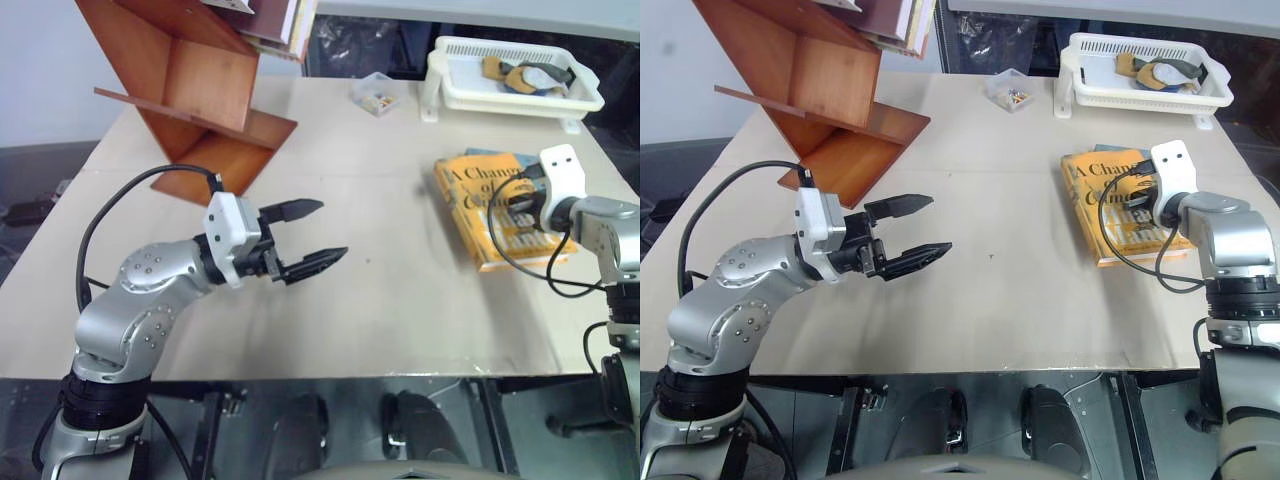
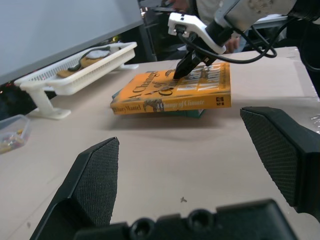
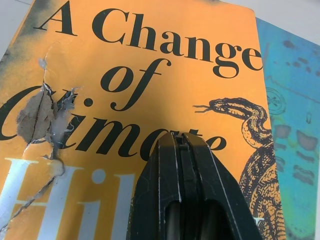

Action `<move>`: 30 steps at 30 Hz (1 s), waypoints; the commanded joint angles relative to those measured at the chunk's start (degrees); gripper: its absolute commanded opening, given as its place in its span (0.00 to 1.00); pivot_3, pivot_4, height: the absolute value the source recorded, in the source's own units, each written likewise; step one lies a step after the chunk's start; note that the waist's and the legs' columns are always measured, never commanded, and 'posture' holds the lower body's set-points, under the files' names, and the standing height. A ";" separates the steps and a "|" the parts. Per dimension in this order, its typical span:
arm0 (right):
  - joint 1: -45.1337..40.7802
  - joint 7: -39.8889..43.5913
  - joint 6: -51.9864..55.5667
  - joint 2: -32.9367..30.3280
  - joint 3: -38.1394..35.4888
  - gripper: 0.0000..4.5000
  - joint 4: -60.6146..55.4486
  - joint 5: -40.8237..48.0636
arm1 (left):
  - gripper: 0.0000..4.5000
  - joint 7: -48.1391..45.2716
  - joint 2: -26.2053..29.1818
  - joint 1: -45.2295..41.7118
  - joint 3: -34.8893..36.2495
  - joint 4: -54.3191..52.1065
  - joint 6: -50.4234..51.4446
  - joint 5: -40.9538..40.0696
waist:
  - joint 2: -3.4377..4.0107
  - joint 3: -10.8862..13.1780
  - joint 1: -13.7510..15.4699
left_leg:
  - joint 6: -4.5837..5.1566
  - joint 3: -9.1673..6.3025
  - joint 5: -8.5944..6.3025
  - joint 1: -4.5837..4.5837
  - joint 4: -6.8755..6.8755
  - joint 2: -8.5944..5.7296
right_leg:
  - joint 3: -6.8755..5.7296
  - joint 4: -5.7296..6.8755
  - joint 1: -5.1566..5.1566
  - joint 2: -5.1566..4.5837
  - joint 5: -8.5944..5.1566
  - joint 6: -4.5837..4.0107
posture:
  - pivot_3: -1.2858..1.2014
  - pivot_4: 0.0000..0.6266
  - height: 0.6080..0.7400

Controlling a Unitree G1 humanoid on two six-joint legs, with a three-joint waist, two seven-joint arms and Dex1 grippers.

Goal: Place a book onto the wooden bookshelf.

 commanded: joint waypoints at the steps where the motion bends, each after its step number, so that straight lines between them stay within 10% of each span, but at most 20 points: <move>1: 0.24 0.60 2.06 1.12 0.89 0.01 -1.46 0.35 | 1.00 0.83 0.13 -0.51 0.79 -2.15 0.00 -0.53 | 0.00 0.00 -0.02 | 0.00 0.02 0.00 0.04 -0.01 0.00 | 0.02 0.00 0.03 0.00 -0.05 0.08 | 0.52 0.24 1.00; 19: 2.71 1.43 0.68 -0.86 -1.93 0.01 -11.76 0.47 | 1.00 13.31 -4.54 -7.67 -0.82 0.93 20.42 -10.10 | 0.06 0.05 0.39 | 0.00 0.04 0.00 0.07 -0.10 -0.01 | 0.05 -0.01 0.03 -0.03 -0.06 0.10 | 0.52 0.24 1.00; 30: 19.81 2.45 12.79 1.38 -20.76 0.95 -53.27 15.64 | 1.00 18.75 -17.27 -21.43 -2.73 20.28 32.60 -13.94 | 0.19 0.15 1.53 | -0.01 -0.06 0.01 -0.04 -0.36 -0.10 | -0.04 -0.20 -0.04 -0.05 -0.06 0.12 | 0.52 0.24 1.00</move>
